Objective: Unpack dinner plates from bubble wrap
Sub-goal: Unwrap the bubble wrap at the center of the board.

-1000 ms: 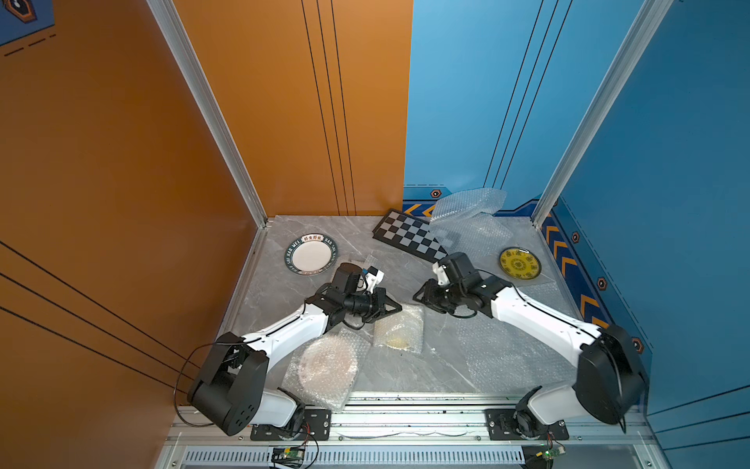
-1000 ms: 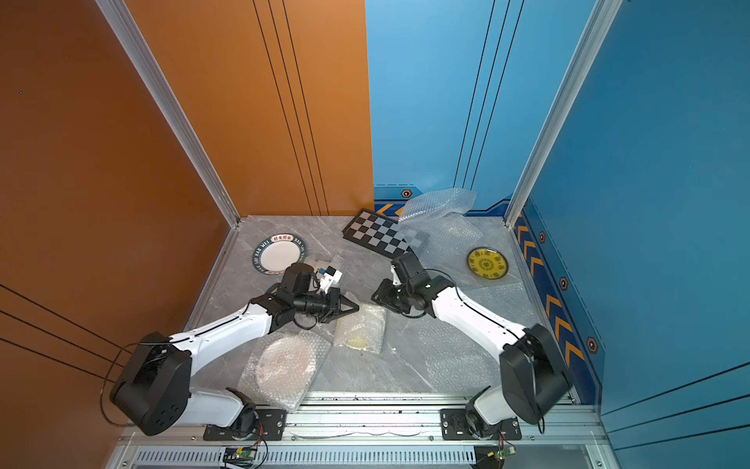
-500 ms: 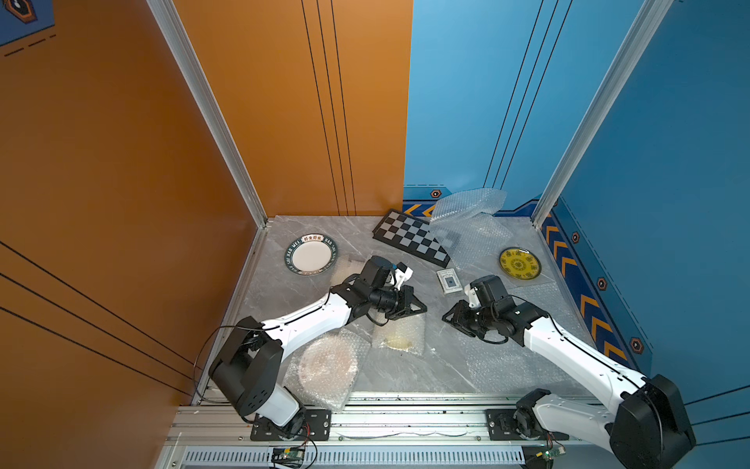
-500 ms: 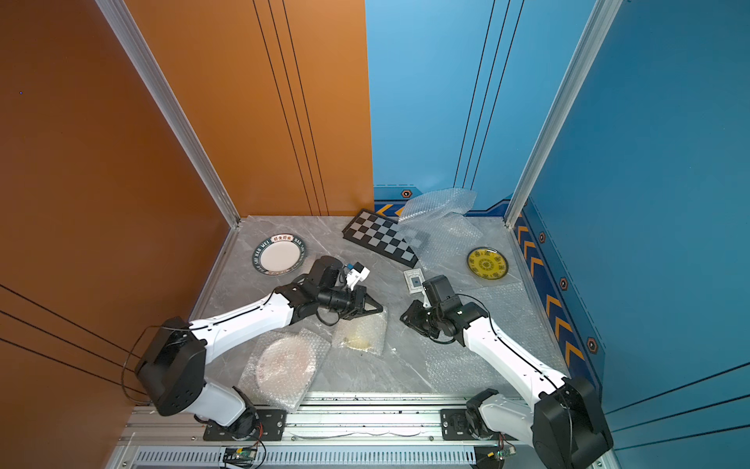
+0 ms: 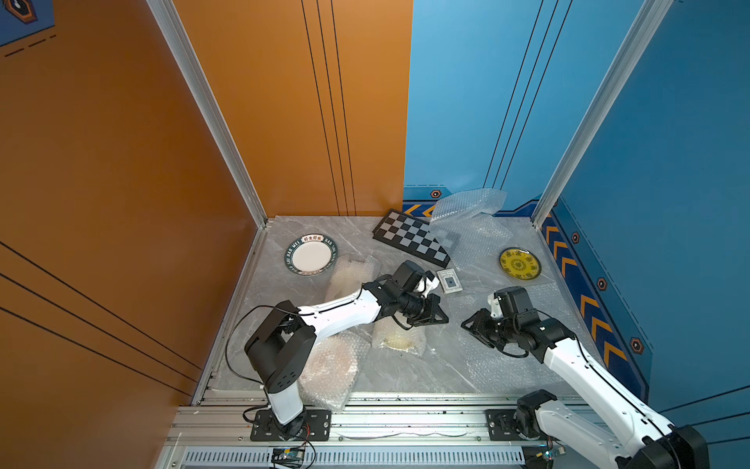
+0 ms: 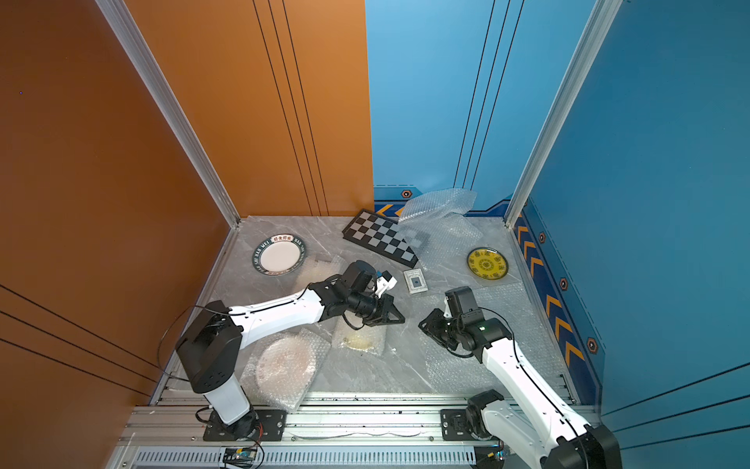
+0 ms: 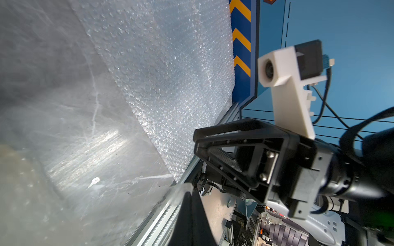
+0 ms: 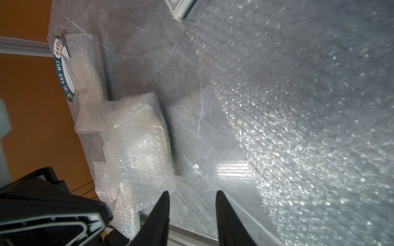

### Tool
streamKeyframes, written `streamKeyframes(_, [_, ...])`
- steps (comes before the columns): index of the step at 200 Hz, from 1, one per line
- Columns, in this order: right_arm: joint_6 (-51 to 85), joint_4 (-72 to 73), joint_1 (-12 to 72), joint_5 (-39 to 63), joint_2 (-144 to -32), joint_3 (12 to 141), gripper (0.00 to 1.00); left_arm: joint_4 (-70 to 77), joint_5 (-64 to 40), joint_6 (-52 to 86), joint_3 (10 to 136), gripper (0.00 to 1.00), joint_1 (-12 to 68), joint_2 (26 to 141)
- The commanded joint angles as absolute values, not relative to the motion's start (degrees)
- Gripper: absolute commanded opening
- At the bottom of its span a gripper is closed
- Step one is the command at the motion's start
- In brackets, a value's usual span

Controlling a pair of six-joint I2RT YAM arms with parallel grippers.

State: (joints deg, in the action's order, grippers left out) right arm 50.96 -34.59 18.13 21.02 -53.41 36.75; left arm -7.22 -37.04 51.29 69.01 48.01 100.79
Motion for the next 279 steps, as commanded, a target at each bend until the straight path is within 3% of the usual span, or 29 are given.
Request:
streamKeyframes(1, [49.5, -40.6, 17.0, 21.8, -51.3, 37.1, 0.4, -7.8, -34.9, 51.8, 68.3, 0.0, 48.3, 102.7])
streamKeyframes(57, [49.4, -43.1, 16.7, 22.0, -49.0, 36.7, 0.41, -7.7, -35.7, 52.0, 76.9, 0.0, 50.3, 104.7])
streamKeyframes(126, [49.7, -45.8, 16.6, 20.9, -45.7, 36.4, 0.45, -4.3, -34.8, 54.3, 75.7, 0.0, 52.5, 106.9])
streamKeyframes(173, [49.7, -48.8, 15.6, 20.0, -42.8, 36.5, 0.59, -3.0, -34.8, 56.0, 80.7, 0.0, 55.4, 112.8])
streamKeyframes(233, [47.8, -54.0, 12.6, 20.0, -39.2, 38.0, 0.66, 2.0, -33.8, 59.9, 81.0, 0.0, 57.1, 117.1])
streamKeyframes(254, [46.6, -55.8, 11.0, 20.1, -38.7, 39.0, 0.66, 3.2, -33.4, 61.0, 80.7, 0.06, 57.5, 117.6])
streamKeyframes(279, [45.4, -57.4, 9.0, 20.6, -38.4, 40.7, 0.66, 5.3, -33.5, 62.7, 81.9, 0.41, 58.2, 117.8])
